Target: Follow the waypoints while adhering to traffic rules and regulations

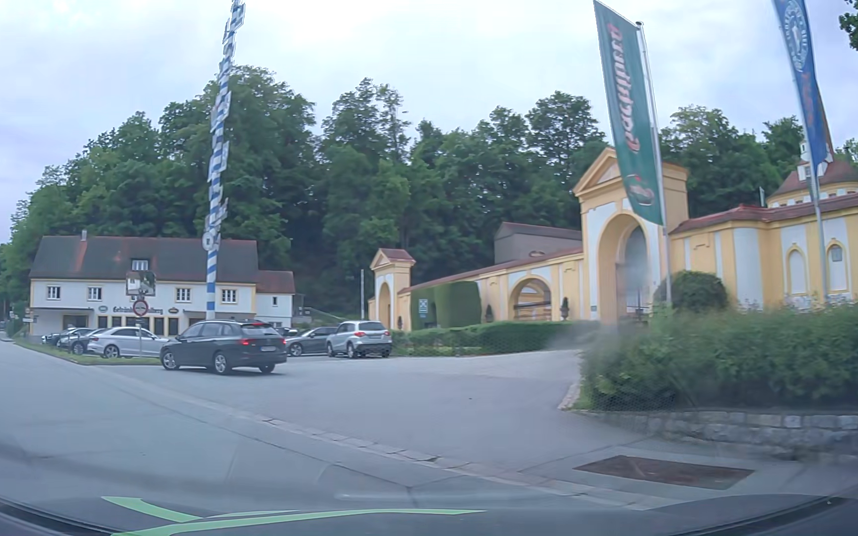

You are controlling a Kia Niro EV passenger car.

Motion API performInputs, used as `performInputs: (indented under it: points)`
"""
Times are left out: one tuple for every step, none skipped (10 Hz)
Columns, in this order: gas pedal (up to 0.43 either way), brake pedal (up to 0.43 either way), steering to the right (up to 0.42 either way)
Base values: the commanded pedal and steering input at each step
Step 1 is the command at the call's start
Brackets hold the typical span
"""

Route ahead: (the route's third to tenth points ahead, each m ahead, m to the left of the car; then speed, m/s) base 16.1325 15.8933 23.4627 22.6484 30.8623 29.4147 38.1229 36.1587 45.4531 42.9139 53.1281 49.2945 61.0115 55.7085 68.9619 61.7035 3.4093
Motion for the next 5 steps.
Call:
performInputs:
  points:
    - [0.248,0.000,-0.575]
    - [0.248,0.000,-0.561]
    - [0.268,0.000,-0.546]
    - [0.280,0.000,-0.526]
    - [0.280,0.000,-0.500]
